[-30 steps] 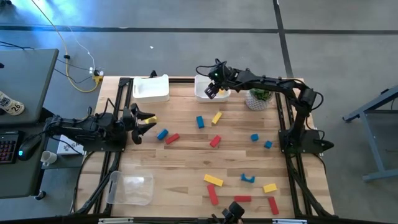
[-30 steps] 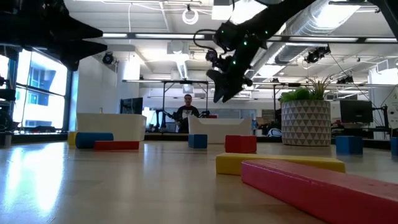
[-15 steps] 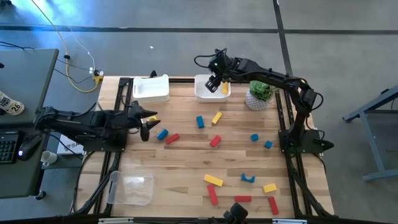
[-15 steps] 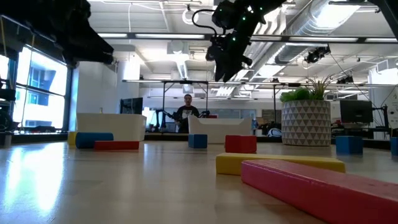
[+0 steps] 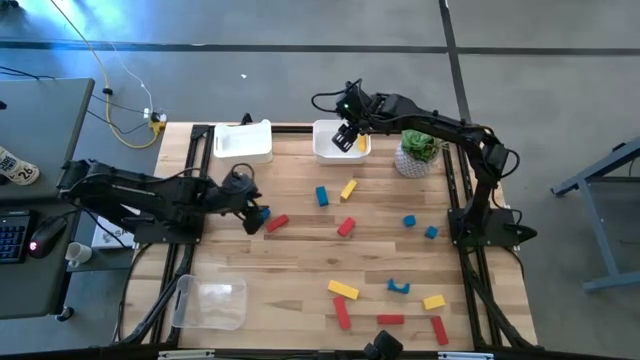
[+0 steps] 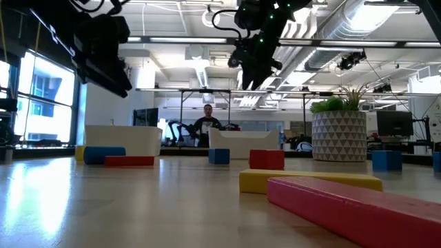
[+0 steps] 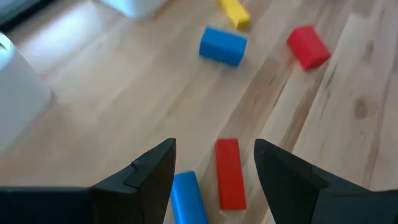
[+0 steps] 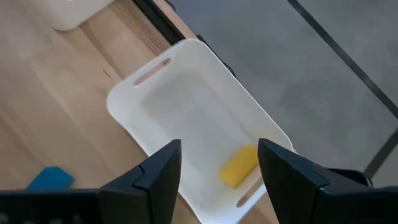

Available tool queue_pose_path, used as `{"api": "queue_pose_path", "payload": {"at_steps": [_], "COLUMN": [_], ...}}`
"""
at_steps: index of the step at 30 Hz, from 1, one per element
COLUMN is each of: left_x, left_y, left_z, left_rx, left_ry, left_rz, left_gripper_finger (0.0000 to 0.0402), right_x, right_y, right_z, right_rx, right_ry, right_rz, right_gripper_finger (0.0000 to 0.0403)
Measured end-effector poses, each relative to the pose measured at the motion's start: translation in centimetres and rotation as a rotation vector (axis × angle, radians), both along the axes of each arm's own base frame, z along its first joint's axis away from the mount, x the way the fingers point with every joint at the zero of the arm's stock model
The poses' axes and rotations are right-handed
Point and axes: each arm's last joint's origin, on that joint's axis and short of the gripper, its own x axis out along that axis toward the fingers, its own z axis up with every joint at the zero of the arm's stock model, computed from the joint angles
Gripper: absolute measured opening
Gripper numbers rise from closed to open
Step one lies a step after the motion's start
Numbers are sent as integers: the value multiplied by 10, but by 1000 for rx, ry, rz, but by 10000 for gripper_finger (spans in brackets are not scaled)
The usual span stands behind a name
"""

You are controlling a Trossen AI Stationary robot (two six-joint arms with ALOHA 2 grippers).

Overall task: Sort & place blocks by color
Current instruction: Put the blue block into the transparent bin

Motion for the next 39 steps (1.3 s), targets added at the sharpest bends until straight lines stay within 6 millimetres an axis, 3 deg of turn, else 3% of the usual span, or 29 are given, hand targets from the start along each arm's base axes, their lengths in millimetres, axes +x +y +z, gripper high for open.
{"api": "queue_pose_path", "payload": {"at_steps": [14, 32, 39], "left_x": [19, 31, 32], "left_y": [21, 26, 26], "left_z": [-39, -77, -83], "left_rx": [-244, -299, -306], "left_ry": [241, 429, 455], "left_rz": [89, 127, 137], "left_gripper_finger": [207, 206, 162], "right_x": [-2, -4, -3], "right_y": [0, 2, 7], "right_z": [-1, -3, -3], "right_rx": [-5, 24, 29], "right_ry": [26, 41, 51], "right_rz": [-11, -39, -27], "right_gripper_finger": [200, 200, 200]}}
